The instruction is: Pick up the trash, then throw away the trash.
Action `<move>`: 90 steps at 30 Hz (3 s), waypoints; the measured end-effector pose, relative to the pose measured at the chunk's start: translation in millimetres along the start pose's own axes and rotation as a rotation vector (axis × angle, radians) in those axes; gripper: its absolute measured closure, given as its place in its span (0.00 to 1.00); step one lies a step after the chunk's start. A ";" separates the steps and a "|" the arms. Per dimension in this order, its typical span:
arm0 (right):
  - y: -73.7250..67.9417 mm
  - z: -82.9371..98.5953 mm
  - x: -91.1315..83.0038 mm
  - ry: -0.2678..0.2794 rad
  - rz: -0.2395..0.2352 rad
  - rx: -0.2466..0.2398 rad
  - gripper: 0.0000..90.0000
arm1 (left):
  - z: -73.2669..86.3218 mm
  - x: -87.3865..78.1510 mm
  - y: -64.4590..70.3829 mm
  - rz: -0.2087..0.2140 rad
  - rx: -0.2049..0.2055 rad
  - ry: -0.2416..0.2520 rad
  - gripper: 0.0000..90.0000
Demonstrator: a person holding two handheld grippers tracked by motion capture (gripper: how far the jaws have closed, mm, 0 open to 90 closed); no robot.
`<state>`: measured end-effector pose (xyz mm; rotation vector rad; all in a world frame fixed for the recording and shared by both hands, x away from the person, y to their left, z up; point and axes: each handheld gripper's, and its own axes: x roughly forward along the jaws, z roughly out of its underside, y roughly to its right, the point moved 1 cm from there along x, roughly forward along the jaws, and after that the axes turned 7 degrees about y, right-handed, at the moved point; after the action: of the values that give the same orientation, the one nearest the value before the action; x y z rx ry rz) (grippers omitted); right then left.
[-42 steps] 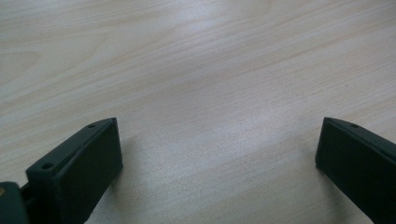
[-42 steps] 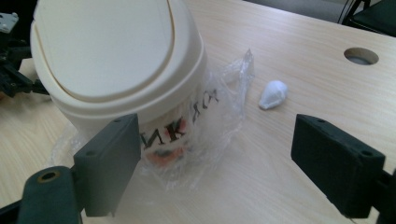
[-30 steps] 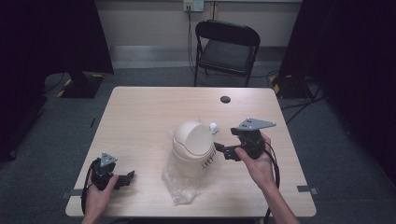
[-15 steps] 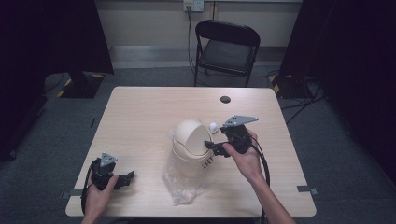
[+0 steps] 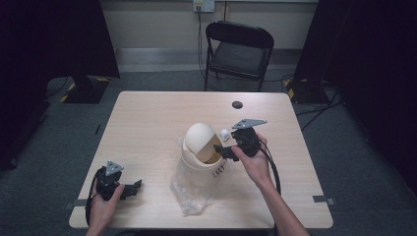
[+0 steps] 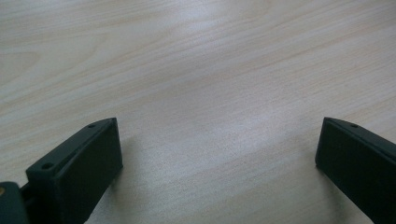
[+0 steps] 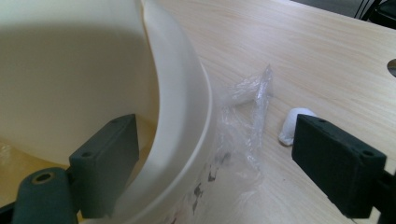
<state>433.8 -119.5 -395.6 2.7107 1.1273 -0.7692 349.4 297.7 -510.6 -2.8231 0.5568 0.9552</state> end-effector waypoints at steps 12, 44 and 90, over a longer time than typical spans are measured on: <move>2.1 1.2 16.2 -0.012 0.011 0.019 0.18 | 0.0 0.0 0.0 0.000 0.000 0.000 0.00; 32.6 -2.7 -41.9 0.065 0.059 0.034 0.21 | 0.0 0.0 0.0 0.000 0.000 0.000 0.00; 96.4 36.7 114.5 -0.180 0.121 0.085 0.65 | 0.0 0.1 0.0 0.001 0.000 0.000 0.00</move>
<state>553.4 -126.5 -492.5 2.6815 0.9025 -1.0396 349.6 297.7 -510.7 -2.8229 0.5590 0.9547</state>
